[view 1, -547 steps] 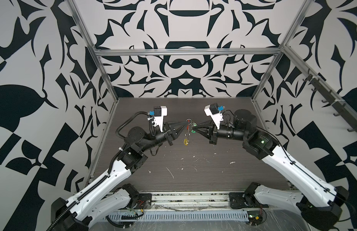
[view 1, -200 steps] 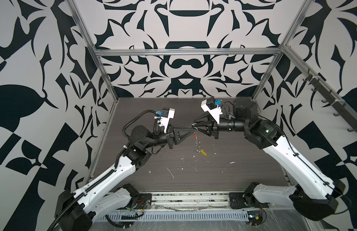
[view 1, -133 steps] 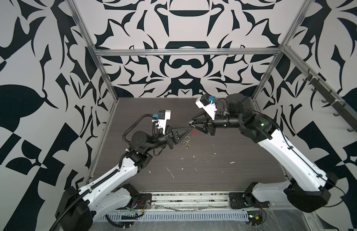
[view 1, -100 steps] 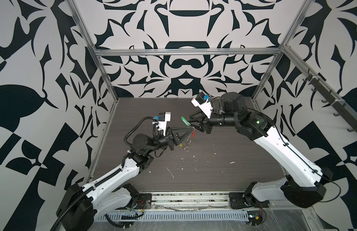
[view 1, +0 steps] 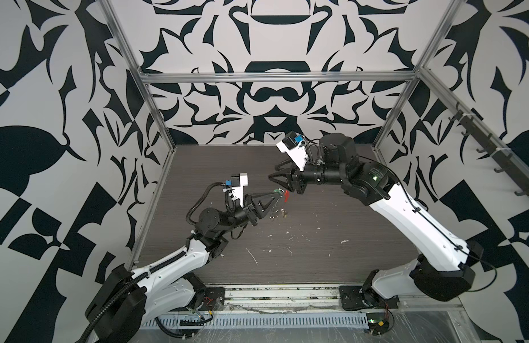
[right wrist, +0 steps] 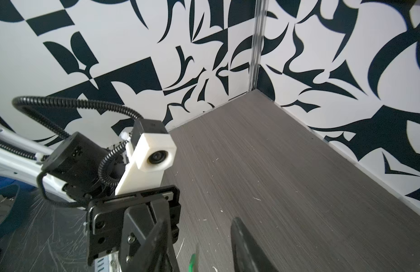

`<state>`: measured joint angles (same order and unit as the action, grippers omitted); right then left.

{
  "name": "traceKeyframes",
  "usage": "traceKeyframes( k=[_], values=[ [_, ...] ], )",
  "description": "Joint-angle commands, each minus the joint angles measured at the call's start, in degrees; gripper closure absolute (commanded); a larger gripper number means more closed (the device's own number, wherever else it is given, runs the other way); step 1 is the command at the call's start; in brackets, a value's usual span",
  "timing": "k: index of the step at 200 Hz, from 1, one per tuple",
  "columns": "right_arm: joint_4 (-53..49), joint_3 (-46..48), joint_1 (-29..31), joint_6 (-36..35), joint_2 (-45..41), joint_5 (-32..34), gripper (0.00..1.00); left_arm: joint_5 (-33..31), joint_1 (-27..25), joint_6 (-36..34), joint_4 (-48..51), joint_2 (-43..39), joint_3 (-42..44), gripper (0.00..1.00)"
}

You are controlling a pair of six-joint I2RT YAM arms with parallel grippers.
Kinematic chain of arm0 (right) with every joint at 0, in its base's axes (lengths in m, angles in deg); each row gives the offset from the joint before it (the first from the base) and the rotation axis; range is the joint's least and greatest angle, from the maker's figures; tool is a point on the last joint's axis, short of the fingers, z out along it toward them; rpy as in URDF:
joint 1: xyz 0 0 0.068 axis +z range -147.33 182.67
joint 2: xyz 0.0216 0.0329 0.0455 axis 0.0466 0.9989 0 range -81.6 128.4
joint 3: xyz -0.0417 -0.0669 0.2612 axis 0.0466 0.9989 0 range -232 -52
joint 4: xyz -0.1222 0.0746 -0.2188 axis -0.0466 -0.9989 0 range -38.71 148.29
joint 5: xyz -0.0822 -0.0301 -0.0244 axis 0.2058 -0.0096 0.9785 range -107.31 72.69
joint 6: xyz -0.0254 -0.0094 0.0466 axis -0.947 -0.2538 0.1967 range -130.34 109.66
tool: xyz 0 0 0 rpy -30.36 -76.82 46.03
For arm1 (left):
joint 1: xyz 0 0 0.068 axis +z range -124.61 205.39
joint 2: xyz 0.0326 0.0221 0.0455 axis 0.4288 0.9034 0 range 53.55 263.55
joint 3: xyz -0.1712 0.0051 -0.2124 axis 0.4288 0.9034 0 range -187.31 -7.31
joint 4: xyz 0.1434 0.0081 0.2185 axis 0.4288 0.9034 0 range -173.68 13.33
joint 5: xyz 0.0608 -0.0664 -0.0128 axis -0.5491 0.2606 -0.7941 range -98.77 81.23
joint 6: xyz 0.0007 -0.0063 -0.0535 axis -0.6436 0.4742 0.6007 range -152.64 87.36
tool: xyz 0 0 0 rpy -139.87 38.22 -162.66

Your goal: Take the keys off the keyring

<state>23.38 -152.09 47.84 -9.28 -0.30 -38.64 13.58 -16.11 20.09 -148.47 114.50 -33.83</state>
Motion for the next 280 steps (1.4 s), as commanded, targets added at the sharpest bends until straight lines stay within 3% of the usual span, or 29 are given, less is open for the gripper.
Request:
traceKeyframes(
  k=[1, 42, 82, 127, 203, 249, 280],
  values=[
    [6.94, 1.55, 0.36, 2.73, -4.6, 3.36, 0.53, -3.66, 0.01, 0.7, -7.67, -0.53, 1.03, 1.0],
    [9.7, 7.67, 0.12, 6.88, -8.18, -2.12, 0.56, -5.47, 0.02, 0.56, -8.86, -1.03, 1.48, 1.0],
    [18.62, 14.58, -5.84, 16.9, -9.73, -19.15, 0.54, -7.03, 0.01, -0.73, -7.11, -3.14, 1.97, 1.0],
    [22.87, 17.92, -7.37, 22.54, -8.65, -25.74, 0.55, -8.54, 0.01, -1.95, -5.43, -5.18, 2.23, 1.0],
    [24.69, 18.36, -7.2, 23.96, -6.66, -28.52, 0.69, -9.73, 0.03, -2.37, -4.94, -5.58, 2.12, 1.0],
    [22.29, 17.35, -5.87, 21.85, -5.42, -27.86, 0.69, -9.88, 0.02, -2.67, -4.73, -5.76, 1.84, 1.0],
    [21.82, 16.95, -4.83, 21.08, -4.75, -27.86, 0.74, -10.36, 0.01, -2.74, -4.48, -6.0, 2.09, 1.0]
  ],
)
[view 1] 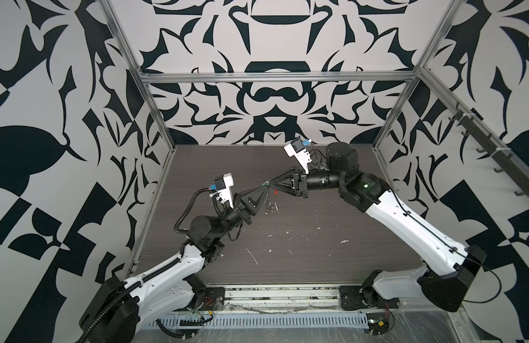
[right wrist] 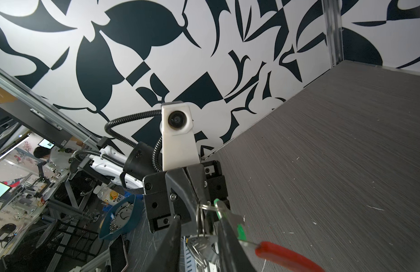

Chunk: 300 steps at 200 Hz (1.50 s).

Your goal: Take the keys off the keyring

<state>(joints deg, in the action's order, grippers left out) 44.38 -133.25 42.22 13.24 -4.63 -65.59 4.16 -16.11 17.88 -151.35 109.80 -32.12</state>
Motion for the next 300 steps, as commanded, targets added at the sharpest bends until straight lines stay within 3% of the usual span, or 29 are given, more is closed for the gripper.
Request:
traceKeyframes(
  k=[1, 69, 90, 126, 163, 199, 245, 300],
  values=[
    [0.73, -1.89, 0.79, -1.52, -0.42, -0.88, 0.74, -0.96, 0.01, -0.52, -1.59, -1.35, 0.38, 1.0],
    [-1.53, -2.76, 1.41, -3.6, -0.27, 1.28, 0.9, -1.53, 0.02, -0.83, -0.74, -2.11, 0.64, 1.0],
    [-1.8, -2.94, 1.43, -3.89, -0.24, 1.84, 1.0, -1.39, 0.01, -0.82, -0.52, -2.03, 0.56, 1.0],
    [-6.74, -4.94, 1.45, -7.22, -1.11, 4.61, 1.0, -1.75, 0.11, -0.25, 2.33, -2.92, 0.04, 1.0],
    [-18.88, -8.59, 1.34, -13.43, -2.0, 9.44, 1.0, -3.04, 0.08, -1.91, 13.46, -9.07, 0.05, 0.61],
    [-31.0, -10.99, 1.44, -19.11, -1.91, 13.11, 1.0, -1.99, 0.06, -7.14, 33.45, -15.1, -4.7, 0.43],
    [-34.76, -10.34, 1.41, -23.94, -3.6, 11.48, 1.0, 3.83, 0.11, -16.66, 51.3, -14.04, -13.22, 0.38],
    [-32.68, -7.98, 1.41, -25.07, -6.0, 10.02, 1.0, 10.48, 0.01, -24.36, 62.51, -7.12, -22.38, 0.44]
  ],
)
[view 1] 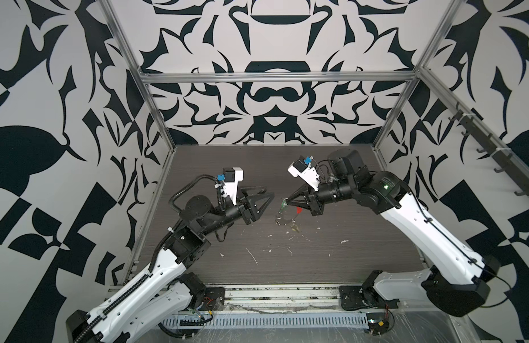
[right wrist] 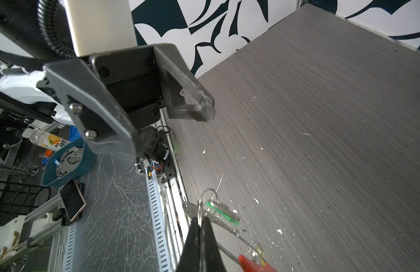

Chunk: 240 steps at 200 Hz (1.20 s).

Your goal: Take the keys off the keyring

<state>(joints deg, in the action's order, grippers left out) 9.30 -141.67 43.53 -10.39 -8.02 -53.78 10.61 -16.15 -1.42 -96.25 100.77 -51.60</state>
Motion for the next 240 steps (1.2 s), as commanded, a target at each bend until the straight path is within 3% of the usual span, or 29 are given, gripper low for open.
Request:
traceKeyframes(
  k=[1, 147, 190, 240],
  values=[
    [2.45, 0.49, 0.1, -1.44, -2.68, -1.78, 1.0, 4.1, 0.05, -5.13, 7.45, 2.04, -2.95, 0.44],
    [8.81, 4.33, 0.17, 1.12, -5.3, -2.75, 1.0, 8.28, -3.84, -8.31, 10.56, 6.69, -6.45, 0.41],
    [10.46, 5.11, 0.09, 2.03, -5.62, -3.95, 1.0, 5.43, -5.1, -9.88, 10.91, 8.69, -8.08, 0.45],
    [11.72, 5.91, 0.1, 2.51, -6.37, -4.38, 1.0, 0.87, -6.43, -11.7, 12.58, 8.05, -8.37, 0.57]
  ],
)
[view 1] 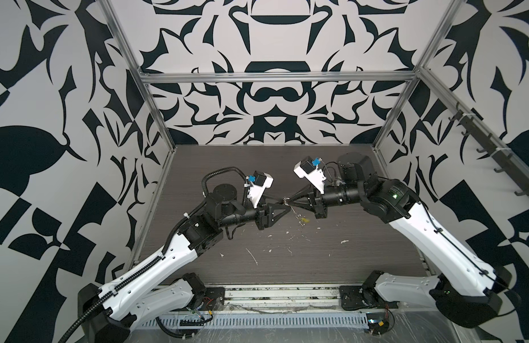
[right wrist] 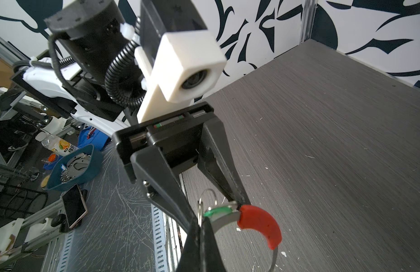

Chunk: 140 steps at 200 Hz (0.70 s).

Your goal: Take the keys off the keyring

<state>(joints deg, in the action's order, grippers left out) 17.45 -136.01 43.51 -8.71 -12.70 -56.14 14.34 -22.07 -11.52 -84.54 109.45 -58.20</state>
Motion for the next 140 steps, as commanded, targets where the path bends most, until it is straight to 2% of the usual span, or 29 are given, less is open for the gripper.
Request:
traceKeyframes(
  k=[1, 17, 49, 78, 140],
  values=[
    [3.57, 0.29, 0.16, 0.83, -1.72, -2.03, 1.0, -2.93, -0.51, -1.56, 0.91, -0.62, -1.8, 0.58],
    [4.16, 0.51, 0.12, 1.01, -1.84, -2.11, 1.0, -4.44, -0.8, -2.0, 1.5, -0.79, -1.88, 0.62],
    [4.78, 0.86, 0.02, 1.36, -2.1, -1.86, 1.0, -6.55, -1.21, -2.4, 1.57, -1.75, -1.67, 0.85],
    [7.88, 2.45, -0.73, 3.33, -3.62, -0.83, 1.0, -8.71, -1.65, -2.49, 2.3, -2.88, -1.02, 0.99],
    [18.31, 7.93, -4.39, 11.54, -6.47, -0.88, 1.0, -18.5, -4.88, -2.05, 3.41, -7.76, 2.17, 1.0]
  ],
)
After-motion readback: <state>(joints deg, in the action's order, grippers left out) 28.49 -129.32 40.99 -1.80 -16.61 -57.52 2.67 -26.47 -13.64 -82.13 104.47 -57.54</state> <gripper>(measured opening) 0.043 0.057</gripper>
